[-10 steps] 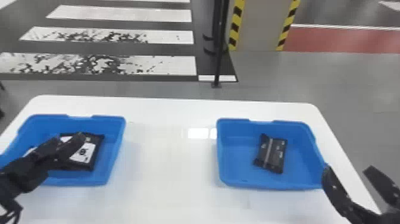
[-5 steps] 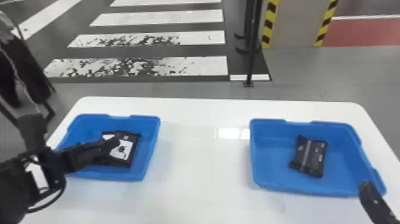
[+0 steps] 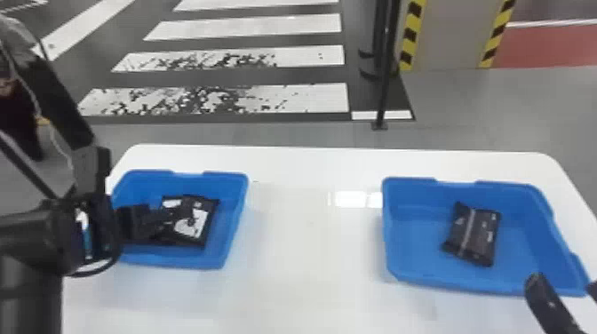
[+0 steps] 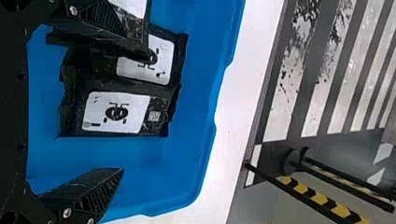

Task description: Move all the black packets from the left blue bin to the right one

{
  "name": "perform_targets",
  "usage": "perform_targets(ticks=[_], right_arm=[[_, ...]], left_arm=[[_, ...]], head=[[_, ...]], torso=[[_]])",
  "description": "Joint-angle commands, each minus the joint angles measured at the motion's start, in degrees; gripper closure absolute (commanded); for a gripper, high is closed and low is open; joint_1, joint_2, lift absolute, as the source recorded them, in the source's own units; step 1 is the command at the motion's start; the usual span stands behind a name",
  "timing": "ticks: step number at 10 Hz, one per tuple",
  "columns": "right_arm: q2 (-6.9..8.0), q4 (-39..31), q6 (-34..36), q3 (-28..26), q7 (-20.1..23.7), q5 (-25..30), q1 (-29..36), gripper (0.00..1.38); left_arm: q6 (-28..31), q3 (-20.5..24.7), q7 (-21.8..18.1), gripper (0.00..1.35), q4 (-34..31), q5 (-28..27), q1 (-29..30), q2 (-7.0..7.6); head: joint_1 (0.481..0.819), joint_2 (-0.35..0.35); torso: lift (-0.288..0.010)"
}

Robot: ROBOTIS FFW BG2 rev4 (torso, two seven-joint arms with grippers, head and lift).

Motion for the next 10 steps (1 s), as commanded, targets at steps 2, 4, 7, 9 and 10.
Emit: perform_targets(ticks=[2, 4, 7, 9, 10], right_arm=[[-0.1, 1.19, 0.0, 0.01, 0.23, -0.52, -0.69, 0.13], [-0.1, 1.76, 0.14, 0.01, 0.4, -0.86, -1.26, 0.13], [-0.45, 2.32, 0.42, 0.01, 0.76, -1.89, -1.26, 0.13], [-0.45, 2.74, 0.84, 0.01, 0.93, -2.58, -1.4, 0.13], [-0.54, 2.88, 0.84, 0.01, 0.93, -2.92, -1.4, 0.13]], left_arm=[[0.79, -3.5, 0.32, 0.13, 7.97, -1.65, -6.72, 0.48], [0.93, -7.39, 0.32, 0.14, 10.5, -1.88, -9.96, 0.56], [6.14, -9.67, 0.32, 0.15, 10.5, -6.68, -10.94, 0.12], [6.98, -9.9, 0.41, 0.15, 10.64, -8.39, -11.08, 0.12], [7.12, -9.67, 0.5, 0.15, 10.92, -9.08, -10.94, 0.04]], head=[[0.695, 0.127], [0.695, 0.097], [0.695, 0.067], [0.695, 0.073], [0.695, 0.075]], torso=[[-0.146], [-0.146], [-0.146], [-0.146], [-0.146]])
